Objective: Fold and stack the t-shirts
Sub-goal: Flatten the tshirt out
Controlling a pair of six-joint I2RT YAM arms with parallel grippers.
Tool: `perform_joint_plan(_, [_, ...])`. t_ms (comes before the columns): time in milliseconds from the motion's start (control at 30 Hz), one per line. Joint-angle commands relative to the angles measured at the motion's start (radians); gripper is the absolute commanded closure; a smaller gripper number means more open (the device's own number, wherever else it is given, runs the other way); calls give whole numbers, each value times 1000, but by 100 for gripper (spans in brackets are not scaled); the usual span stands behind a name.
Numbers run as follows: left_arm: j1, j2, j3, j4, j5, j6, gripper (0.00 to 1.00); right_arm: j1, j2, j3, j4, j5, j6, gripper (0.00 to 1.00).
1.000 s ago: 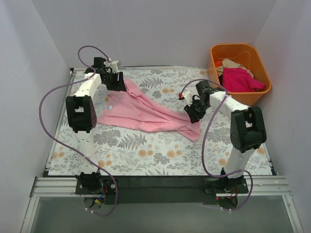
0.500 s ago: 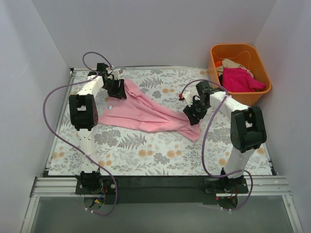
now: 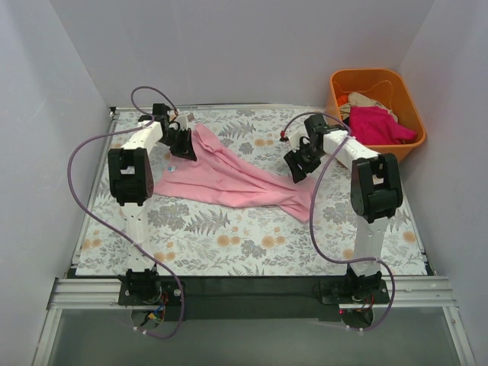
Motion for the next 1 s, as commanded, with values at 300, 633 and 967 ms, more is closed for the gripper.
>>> perform_joint_plan(300, [10,-296,-79,-63,91,23,100,0,87,49,-48,19,-3,50])
perform_joint_plan(633, [77,-616,-277,-217,145,205,100,0,113,111,-19,163,-34,99])
perform_joint_plan(967, [145,-885,-506,-419,69,478,100,-19,285,547,44,410,46,91])
